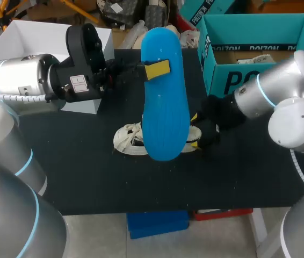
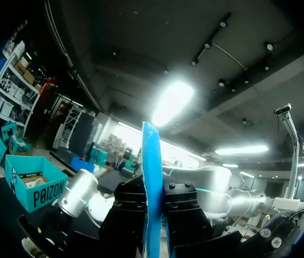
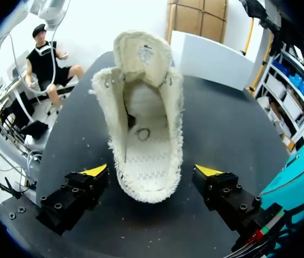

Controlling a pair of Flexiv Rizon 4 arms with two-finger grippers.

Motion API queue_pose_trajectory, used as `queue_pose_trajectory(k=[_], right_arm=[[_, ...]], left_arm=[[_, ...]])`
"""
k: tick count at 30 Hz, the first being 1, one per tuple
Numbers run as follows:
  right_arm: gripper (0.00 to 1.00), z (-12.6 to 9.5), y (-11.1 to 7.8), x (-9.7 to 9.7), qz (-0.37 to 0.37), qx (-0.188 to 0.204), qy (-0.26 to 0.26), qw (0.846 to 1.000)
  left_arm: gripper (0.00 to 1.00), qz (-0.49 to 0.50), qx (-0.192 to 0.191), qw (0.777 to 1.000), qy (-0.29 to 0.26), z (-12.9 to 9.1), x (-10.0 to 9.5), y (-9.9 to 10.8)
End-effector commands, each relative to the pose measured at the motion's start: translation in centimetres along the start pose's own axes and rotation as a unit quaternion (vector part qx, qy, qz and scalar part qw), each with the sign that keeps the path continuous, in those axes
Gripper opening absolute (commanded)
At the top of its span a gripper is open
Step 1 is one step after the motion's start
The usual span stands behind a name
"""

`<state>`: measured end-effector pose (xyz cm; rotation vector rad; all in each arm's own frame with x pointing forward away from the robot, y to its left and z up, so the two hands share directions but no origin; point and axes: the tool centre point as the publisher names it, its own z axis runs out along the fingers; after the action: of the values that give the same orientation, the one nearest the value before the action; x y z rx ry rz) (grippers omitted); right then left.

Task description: Take the shoe out of the shoebox, open the shoe tongue, remove and reinsert the insole, then place the shoe into the shoebox

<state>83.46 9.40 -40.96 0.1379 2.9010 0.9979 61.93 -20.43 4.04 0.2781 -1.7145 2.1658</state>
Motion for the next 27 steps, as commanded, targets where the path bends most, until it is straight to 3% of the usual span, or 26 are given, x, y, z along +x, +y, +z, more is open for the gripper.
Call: queue_pose_trajectory(k=[1, 17, 27], right_arm=[[1.0, -1.0, 1.4, -0.4, 0.001, 0.113, 0.002, 0.994], [1.0, -1.2, 4.5, -1.9, -0.002, 0.257, -0.019, 0.966], [1.0, 0.3, 6.2, -2.7, -0.024, 0.298, -0.01, 0.954]], left_arm=[[0.0, 0.0, 0.001, 1.0, -0.005, 0.3, 0.3, 0.1], [0.0, 0.0, 0.001, 1.0, -0.005, 0.3, 0.3, 0.1], [0.0, 0.0, 0.001, 1.0, -0.005, 0.3, 0.3, 0.1]])
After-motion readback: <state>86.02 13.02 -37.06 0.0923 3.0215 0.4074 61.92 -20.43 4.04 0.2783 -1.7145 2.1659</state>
